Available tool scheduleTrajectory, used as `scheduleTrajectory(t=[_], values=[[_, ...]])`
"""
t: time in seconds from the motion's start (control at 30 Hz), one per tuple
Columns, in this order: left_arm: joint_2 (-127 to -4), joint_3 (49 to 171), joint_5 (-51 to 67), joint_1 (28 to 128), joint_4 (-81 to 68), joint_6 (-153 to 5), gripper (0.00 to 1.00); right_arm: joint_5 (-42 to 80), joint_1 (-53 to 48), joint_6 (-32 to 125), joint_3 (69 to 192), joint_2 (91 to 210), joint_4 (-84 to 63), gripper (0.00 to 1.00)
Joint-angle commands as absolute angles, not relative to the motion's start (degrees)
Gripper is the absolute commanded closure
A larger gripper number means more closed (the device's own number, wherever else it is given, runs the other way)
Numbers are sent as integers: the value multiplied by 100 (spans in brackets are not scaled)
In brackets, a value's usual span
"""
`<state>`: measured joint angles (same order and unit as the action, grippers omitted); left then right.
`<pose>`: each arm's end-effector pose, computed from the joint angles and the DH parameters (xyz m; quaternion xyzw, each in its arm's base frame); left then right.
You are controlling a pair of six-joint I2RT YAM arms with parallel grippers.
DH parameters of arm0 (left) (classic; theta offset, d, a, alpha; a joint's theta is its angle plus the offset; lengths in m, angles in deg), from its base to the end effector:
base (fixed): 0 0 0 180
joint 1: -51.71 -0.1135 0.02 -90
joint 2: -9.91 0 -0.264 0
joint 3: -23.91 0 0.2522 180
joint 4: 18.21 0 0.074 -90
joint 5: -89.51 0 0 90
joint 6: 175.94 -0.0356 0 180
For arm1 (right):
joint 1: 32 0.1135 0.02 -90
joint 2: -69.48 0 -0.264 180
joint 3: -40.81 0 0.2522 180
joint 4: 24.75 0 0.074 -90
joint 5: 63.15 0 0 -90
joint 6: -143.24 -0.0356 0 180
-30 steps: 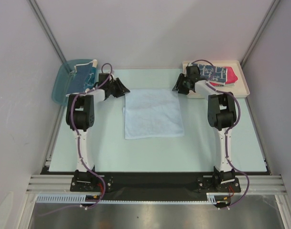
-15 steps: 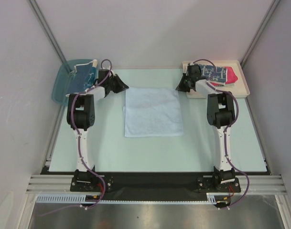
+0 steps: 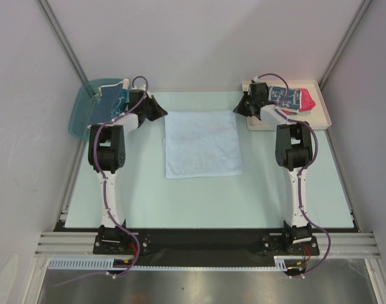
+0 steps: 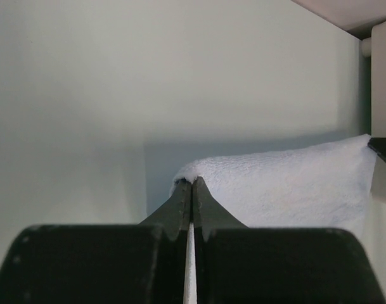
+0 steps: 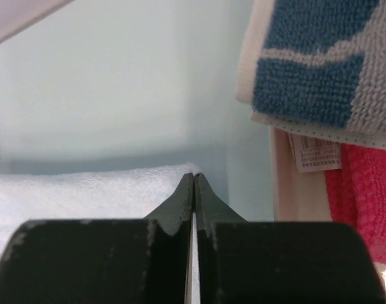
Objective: Fold and stack the towels
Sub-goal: Fold the towel
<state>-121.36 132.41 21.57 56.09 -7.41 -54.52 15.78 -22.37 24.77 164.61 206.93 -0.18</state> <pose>0.5133 -0.0527 0.1552 -0.1143 0.8621 -0.3031 0.3898 0.5363 0.0979 0.1651 0.1050 0.8903 0.2239 0.3825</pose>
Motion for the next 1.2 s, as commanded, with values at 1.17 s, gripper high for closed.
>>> scheduleTrajectory(t=[1.17], values=[[-10593,12618,2043,5435,-1578,-6194,100,1376,-2233,2898,15073,18655,-1819,99]])
